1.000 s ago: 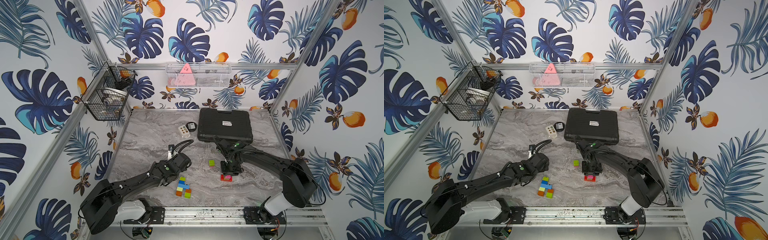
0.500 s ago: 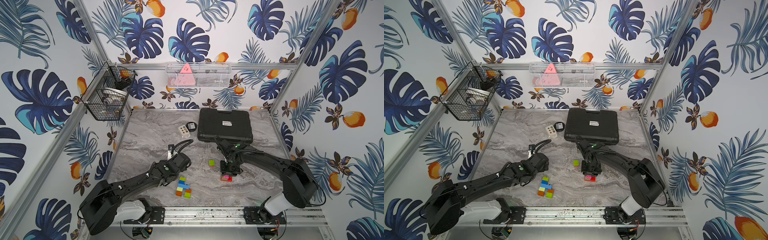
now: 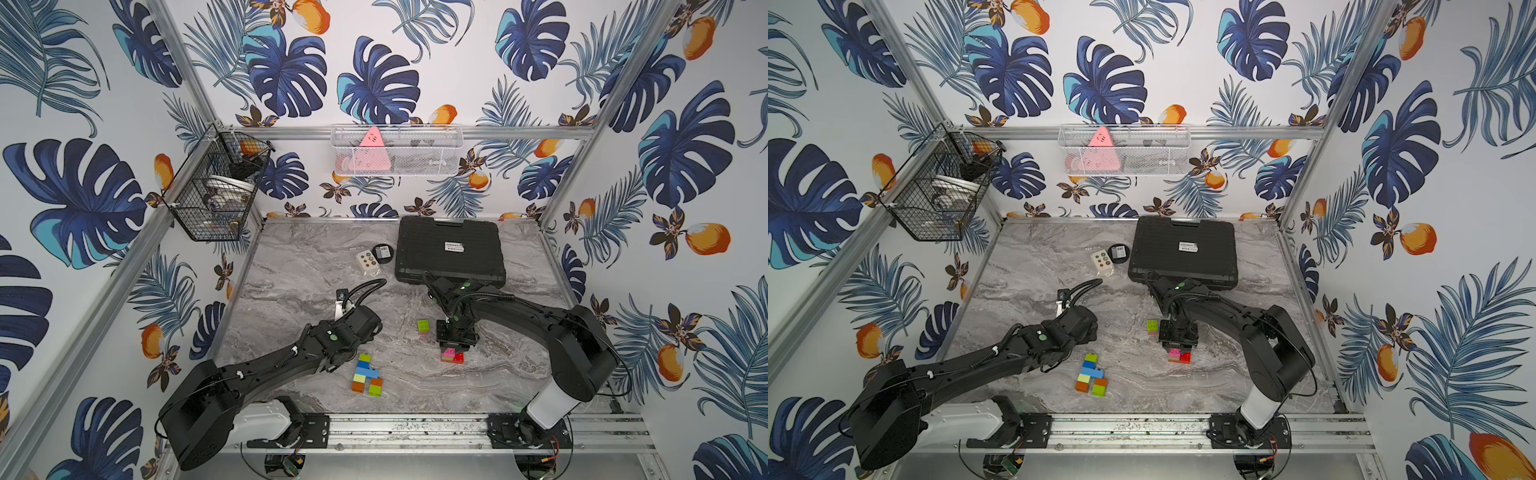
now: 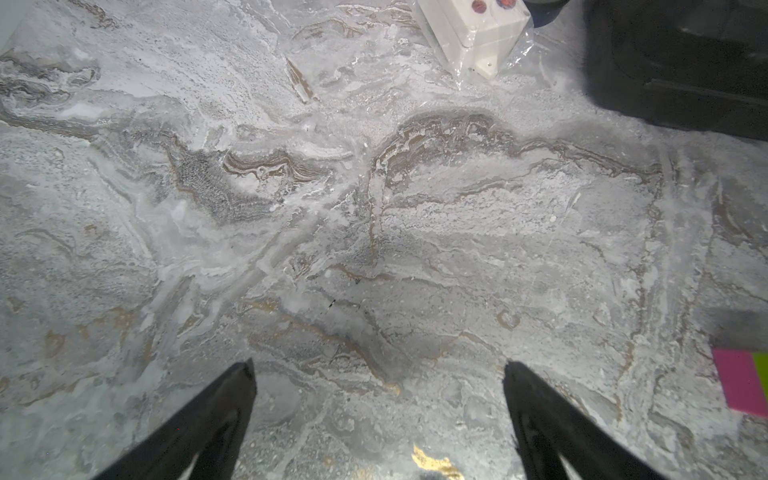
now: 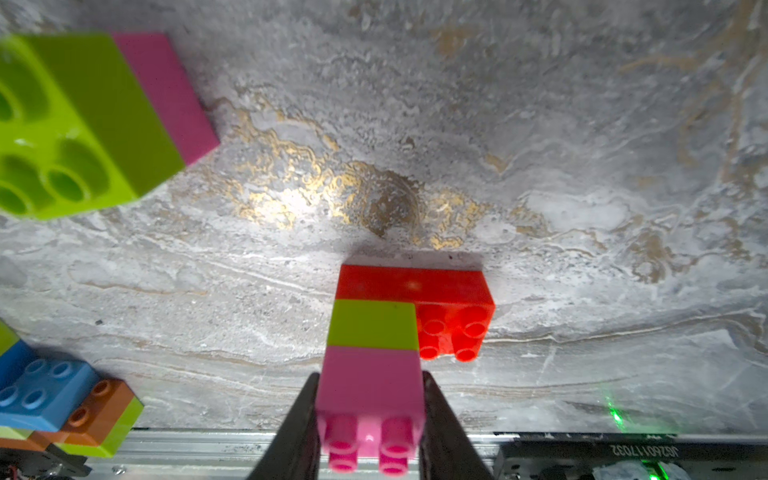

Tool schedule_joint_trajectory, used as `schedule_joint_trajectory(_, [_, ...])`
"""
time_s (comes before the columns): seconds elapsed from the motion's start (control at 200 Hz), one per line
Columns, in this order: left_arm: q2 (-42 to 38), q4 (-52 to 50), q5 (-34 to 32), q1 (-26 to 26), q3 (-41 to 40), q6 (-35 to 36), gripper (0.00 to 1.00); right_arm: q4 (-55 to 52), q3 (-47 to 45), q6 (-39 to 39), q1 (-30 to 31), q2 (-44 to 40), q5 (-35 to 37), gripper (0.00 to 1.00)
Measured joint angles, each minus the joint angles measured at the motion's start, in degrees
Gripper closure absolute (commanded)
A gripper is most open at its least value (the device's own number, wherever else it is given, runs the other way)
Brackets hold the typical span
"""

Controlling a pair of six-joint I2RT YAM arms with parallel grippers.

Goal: Assemble the letter h with lego
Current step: Assemble the lego brick with the lego brick.

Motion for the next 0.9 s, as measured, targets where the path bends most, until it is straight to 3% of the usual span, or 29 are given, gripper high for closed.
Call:
schedule_joint_trajectory(0.525, [-0.7,0.0,0.4,0.0,-0.1,0.0,0.02,2.6,-1.6,2.4,1.4,2.3,1.7,0.82])
schedule_joint_trajectory(0.735, [-0.6,-0.1,0.1,0.0,-0.1,-0.1,0.02,-0.6,6.4,1.0,1.6,-1.0,3.8,0.79])
schedule_joint_trajectory(0.901, [-2.2,-0.4,-0.9,0.0,-0.5,-1.2,0.02,-5.6,15.6,-6.4,1.6,0.8,4.7,0.77])
